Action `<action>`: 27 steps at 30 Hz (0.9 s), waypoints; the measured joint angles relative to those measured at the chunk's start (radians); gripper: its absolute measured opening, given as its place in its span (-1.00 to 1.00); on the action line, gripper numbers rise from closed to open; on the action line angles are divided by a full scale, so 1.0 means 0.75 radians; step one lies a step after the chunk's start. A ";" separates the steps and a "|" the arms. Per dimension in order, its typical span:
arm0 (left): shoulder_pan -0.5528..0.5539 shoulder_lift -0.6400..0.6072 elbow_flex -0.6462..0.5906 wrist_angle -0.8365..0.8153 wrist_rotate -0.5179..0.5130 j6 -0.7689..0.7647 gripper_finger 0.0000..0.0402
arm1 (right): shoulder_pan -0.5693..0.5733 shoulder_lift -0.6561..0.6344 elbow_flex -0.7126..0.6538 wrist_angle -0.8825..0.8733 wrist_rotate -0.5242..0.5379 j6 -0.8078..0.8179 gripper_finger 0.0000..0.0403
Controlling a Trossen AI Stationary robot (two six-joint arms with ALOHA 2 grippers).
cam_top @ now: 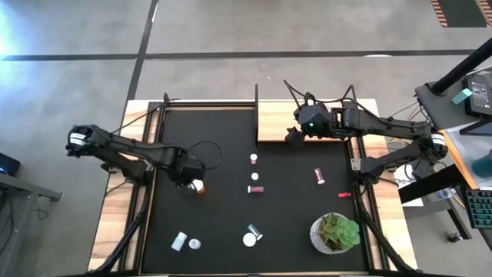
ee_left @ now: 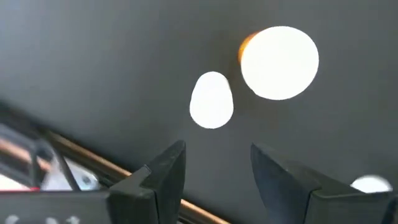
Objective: Pick and place medicine bottles onto shelf by color
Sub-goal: Put the top white pill bottle on the shelf
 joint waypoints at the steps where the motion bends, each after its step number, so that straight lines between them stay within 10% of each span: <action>1: 0.000 -0.001 0.000 0.012 -0.003 0.077 -0.18 | 0.000 0.000 0.000 0.000 0.000 0.000 0.24; 8: -0.002 -0.017 -0.034 0.105 -0.012 0.506 -0.18 | 0.000 0.000 0.000 0.000 0.000 0.002 0.22; 27: -0.001 -0.026 -0.302 0.352 -0.017 0.534 -0.18 | -0.003 0.000 0.000 0.011 0.046 0.002 0.21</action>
